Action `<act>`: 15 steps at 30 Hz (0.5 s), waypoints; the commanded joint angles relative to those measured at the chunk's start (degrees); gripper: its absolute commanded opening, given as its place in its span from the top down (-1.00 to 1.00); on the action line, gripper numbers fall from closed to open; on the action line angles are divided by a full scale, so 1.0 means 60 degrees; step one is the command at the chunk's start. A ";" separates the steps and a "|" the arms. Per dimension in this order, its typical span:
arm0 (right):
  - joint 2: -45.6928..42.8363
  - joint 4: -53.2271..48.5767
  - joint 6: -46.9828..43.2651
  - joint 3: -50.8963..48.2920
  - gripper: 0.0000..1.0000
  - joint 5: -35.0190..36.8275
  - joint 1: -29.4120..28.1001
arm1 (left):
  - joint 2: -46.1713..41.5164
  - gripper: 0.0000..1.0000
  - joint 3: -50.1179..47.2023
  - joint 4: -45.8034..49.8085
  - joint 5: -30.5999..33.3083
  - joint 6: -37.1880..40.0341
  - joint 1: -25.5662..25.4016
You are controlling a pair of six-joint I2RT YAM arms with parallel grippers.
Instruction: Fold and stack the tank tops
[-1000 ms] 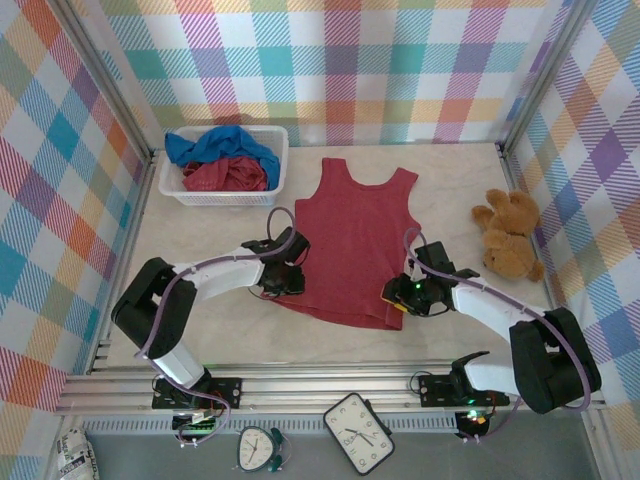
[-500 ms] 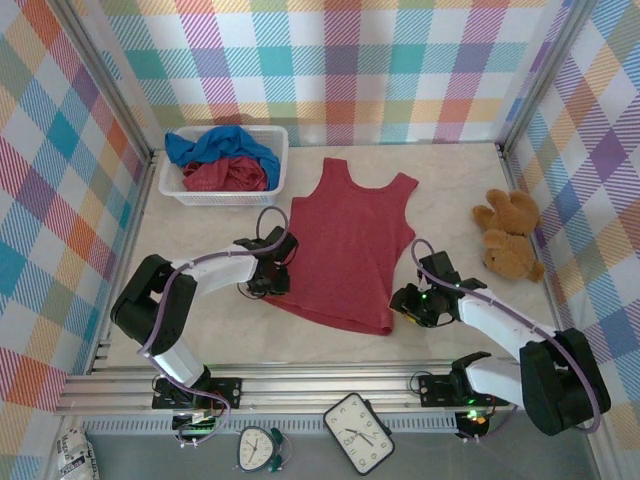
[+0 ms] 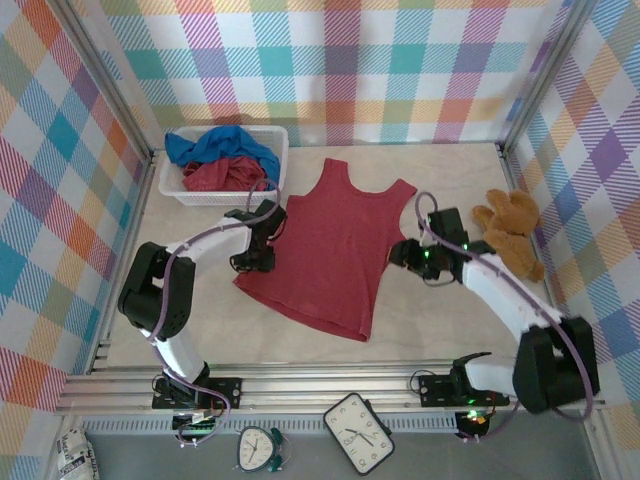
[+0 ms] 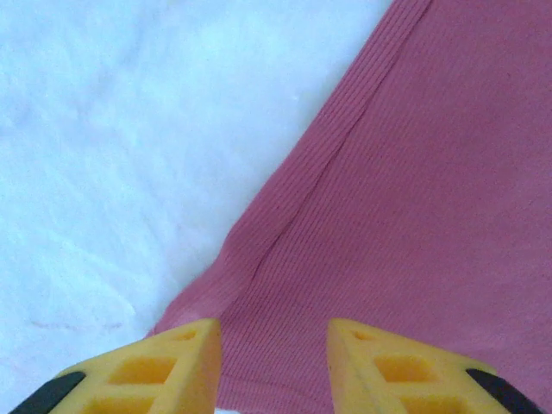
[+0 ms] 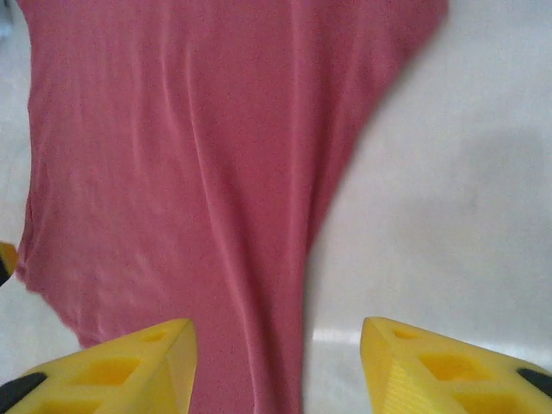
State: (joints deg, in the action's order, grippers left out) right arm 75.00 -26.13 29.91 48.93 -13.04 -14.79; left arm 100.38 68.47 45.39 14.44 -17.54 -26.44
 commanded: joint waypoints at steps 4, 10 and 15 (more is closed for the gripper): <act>0.2959 0.0295 -0.2715 0.2641 -0.06 -0.1064 0.0254 | -0.0503 0.12 0.0292 0.0372 -0.1121 -0.0678 -0.0741; 0.5495 0.0100 -0.2517 0.4324 0.00 -0.1365 0.0366 | -0.0500 0.06 -0.0153 -0.1288 -0.2888 -0.2297 -0.2240; 0.6256 0.0244 -0.1939 0.4315 0.05 -0.1170 0.0553 | 0.0248 0.05 -0.0219 -0.1558 -0.2888 -0.2743 -0.2912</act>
State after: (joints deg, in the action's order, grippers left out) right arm 111.90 -24.21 17.23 74.19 -19.53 -12.25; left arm 99.39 68.42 37.95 -0.86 -30.15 -43.20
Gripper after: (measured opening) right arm 0.482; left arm 0.473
